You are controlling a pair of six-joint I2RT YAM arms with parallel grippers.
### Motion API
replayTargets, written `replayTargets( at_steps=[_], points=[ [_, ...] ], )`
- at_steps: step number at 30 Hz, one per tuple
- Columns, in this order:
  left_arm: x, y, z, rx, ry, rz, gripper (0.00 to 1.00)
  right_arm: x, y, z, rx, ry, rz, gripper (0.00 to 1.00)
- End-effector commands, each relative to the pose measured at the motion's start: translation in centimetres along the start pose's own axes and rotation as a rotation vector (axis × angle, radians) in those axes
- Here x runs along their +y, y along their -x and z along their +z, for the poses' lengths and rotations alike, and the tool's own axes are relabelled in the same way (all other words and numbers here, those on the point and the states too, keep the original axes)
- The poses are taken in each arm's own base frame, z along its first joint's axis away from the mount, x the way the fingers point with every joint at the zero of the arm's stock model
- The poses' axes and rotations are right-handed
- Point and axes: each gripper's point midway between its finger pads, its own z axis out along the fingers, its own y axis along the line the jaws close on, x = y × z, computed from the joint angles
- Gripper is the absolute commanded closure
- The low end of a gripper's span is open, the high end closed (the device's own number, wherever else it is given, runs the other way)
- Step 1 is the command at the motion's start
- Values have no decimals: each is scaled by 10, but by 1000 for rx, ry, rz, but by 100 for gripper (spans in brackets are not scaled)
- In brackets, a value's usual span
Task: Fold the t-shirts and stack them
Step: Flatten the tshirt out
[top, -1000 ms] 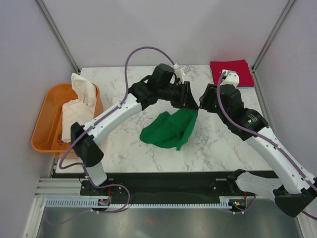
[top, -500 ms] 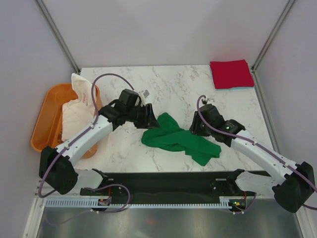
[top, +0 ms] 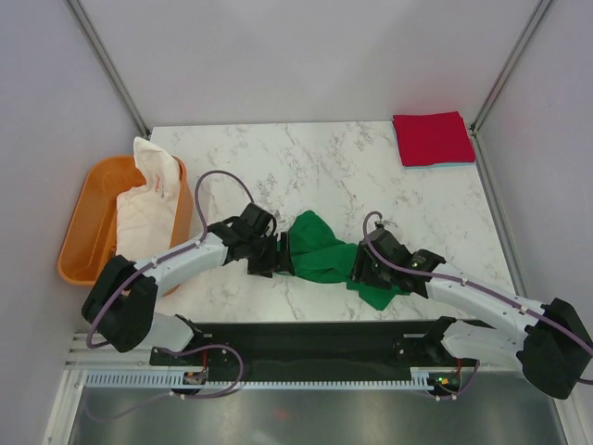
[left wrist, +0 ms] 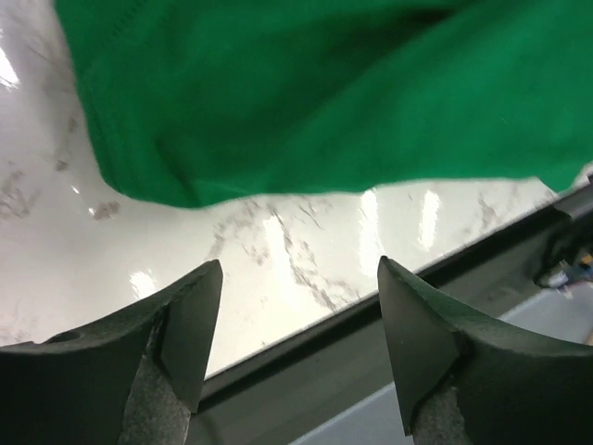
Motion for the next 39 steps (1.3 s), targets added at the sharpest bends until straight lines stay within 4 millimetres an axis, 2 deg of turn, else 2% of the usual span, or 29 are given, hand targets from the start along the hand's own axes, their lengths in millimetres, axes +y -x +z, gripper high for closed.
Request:
replayTargets(
  at_steps=[1,3,6,8,9,10,11,12,13,14,15,16,18,19,21,24,26,30,33,34,35,36,37,38,39],
  points=[
    [16,19,18,-97,77,-40,23,-16,-2,6,-45,-54,98,37],
    [24,19,29,-91,109,-45,22,-24,-3,8,-58,-83,105,37],
    [27,38,40,-130,147,-29,23,-38,4,15,-106,-153,81,35],
    [25,49,42,-150,161,-14,49,-48,19,19,-185,-226,58,35],
    [23,56,41,-165,163,1,64,-53,23,24,-198,-266,26,37],
    [14,70,35,-201,149,14,82,-50,35,24,-235,-285,13,40],
    [10,75,27,-214,150,26,93,-53,48,22,-280,-327,-17,47],
    [-2,90,14,-253,138,34,98,-61,51,22,-277,-394,-72,67],
    [-6,102,-4,-312,149,42,98,-49,70,15,-317,-400,-78,76],
    [-10,110,-16,-340,161,48,98,-48,78,9,-332,-428,-98,86],
    [-17,116,-37,-353,184,56,98,-55,85,-1,-349,-493,-125,100],
    [-18,124,-53,-388,211,58,98,-44,100,-13,-379,-485,-125,100],
    [-33,129,-94,-424,220,70,98,-41,108,-30,-385,-492,-140,100],
    [-35,130,-107,-442,235,73,98,-29,119,-41,-400,-464,-133,100],
    [-52,127,-139,-472,210,80,98,-18,130,-66,-412,-430,-132,100],
    [-65,125,-163,-496,189,85,98,-1,142,-92,-429,-346,-138,100],
    [-64,118,-171,-472,206,94,98,8,142,-104,-416,-287,-154,100],
    [-77,119,-198,-485,169,120,98,24,141,-130,-375,-189,-203,100],
    [-77,124,-189,-436,160,149,98,27,132,-124,-331,-161,-254,100],
    [-72,128,-171,-385,180,147,98,26,131,-119,-327,-165,-273,99],
    [-60,138,-163,-361,195,139,98,26,128,-110,-308,-165,-298,93],
    [-58,140,-152,-317,167,134,98,27,128,-99,-301,-163,-335,91],
    [-47,147,-127,-258,181,117,98,28,128,-90,-293,-159,-354,91],
    [-33,159,-121,-243,179,95,98,30,125,-75,-268,-159,-377,90],
    [-36,172,-112,-244,139,94,98,32,129,-59,-271,-143,-374,89]
  ],
)
